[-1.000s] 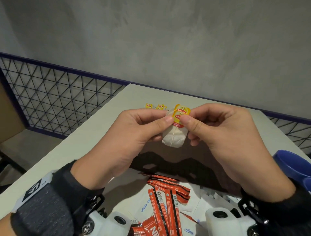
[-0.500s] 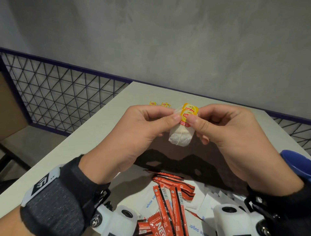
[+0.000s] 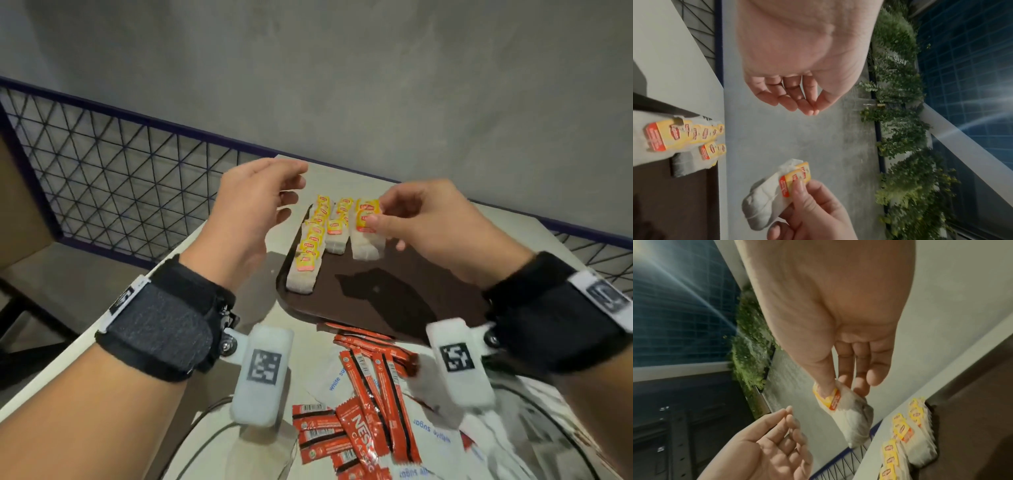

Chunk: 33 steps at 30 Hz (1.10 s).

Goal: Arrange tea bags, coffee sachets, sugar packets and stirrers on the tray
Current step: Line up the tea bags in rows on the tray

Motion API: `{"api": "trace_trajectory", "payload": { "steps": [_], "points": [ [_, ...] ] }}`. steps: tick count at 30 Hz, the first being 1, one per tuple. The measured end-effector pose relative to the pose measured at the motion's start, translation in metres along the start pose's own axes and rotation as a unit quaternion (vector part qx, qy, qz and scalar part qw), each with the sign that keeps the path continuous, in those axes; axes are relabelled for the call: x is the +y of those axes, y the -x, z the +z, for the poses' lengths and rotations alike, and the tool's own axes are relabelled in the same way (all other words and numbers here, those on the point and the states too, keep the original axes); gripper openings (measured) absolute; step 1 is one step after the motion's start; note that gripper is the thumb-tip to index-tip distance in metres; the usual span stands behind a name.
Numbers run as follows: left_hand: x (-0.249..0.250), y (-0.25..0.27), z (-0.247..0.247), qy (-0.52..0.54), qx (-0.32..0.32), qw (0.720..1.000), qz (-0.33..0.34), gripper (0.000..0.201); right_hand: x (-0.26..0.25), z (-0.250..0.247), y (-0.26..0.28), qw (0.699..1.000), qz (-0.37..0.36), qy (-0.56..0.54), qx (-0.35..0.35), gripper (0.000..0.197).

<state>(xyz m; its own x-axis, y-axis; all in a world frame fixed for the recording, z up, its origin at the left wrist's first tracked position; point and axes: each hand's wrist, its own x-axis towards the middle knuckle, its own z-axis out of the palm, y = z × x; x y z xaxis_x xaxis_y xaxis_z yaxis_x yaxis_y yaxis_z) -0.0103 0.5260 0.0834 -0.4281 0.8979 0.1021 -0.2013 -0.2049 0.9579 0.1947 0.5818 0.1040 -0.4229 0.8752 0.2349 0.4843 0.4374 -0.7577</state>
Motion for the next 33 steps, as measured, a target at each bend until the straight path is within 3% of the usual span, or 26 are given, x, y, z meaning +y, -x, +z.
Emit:
{"api": "trace_trajectory", "payload": {
  "steps": [3,6,12,17,23,33],
  "points": [
    [0.000,-0.006,-0.008,0.005,0.017,1.000,-0.003,0.005,0.012,0.019,-0.027,0.995,0.067,0.008,-0.068,0.026],
    [-0.001,-0.013,-0.016,0.017,0.039,0.999,-0.007,0.006,0.031,0.036,-0.046,0.981,0.150,0.016,-0.124,0.019],
    [-0.006,-0.022,-0.022,0.056,0.069,0.995,-0.039,0.012,0.044,0.047,-0.059,0.962,0.244,-0.026,-0.116,0.013],
    [-0.001,-0.017,-0.017,0.062,0.040,0.997,-0.019,0.008,0.035,0.049,-0.055,0.957,0.266,-0.027,-0.112,0.041],
    [0.002,-0.013,-0.012,0.064,0.023,0.998,-0.003,0.010,0.029,0.051,-0.044,0.960,0.251,-0.022,-0.122,0.037],
    [0.003,-0.012,-0.012,0.077,0.031,0.997,0.003,0.009,0.028,0.061,-0.049,0.965,0.245,-0.047,-0.085,0.052]
  ]
}}
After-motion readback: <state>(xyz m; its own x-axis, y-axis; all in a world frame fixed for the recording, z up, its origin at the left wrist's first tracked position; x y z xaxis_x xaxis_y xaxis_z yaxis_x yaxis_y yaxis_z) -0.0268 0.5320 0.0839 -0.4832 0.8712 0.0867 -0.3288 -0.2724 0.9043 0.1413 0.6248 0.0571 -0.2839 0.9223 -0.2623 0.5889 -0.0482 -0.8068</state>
